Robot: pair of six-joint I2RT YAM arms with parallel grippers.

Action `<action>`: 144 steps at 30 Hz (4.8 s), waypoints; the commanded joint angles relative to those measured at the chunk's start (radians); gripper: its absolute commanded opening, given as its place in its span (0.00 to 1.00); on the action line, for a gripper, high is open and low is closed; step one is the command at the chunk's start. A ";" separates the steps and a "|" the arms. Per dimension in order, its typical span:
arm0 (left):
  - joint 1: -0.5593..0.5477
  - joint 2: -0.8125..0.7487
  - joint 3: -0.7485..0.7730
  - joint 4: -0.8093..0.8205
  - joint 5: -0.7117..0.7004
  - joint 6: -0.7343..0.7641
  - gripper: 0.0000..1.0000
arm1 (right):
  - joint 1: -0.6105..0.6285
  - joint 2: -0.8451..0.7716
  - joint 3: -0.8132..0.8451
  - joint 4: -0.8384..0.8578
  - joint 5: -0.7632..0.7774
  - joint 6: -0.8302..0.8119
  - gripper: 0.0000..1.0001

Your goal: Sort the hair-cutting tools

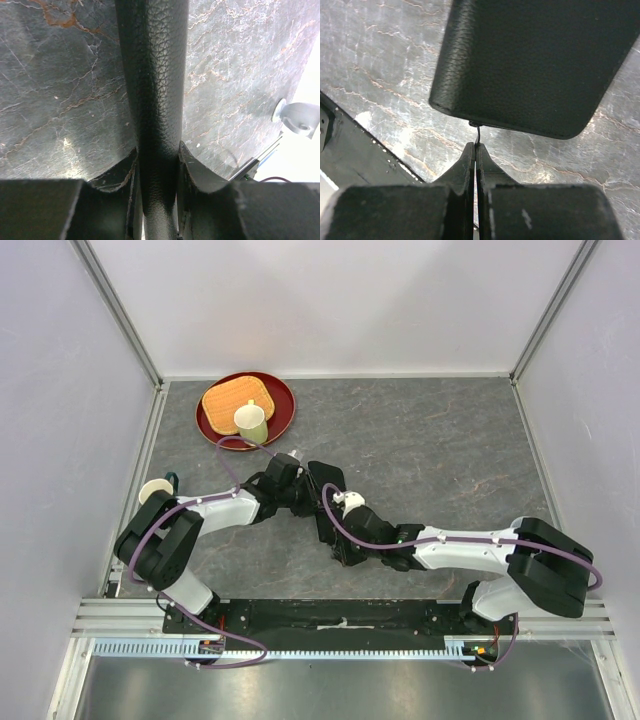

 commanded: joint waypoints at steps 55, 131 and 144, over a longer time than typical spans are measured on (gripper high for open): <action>0.224 -0.374 0.111 -0.108 0.878 0.264 0.02 | -0.086 -0.401 0.070 0.041 0.338 -0.545 0.00; 0.023 -0.428 0.148 -0.491 0.711 0.632 0.02 | -0.396 -0.091 0.770 -0.258 -0.479 -1.650 0.00; 0.025 -0.481 0.122 -0.296 0.612 0.533 0.27 | -0.394 -0.247 0.589 -0.245 -0.420 -1.494 0.00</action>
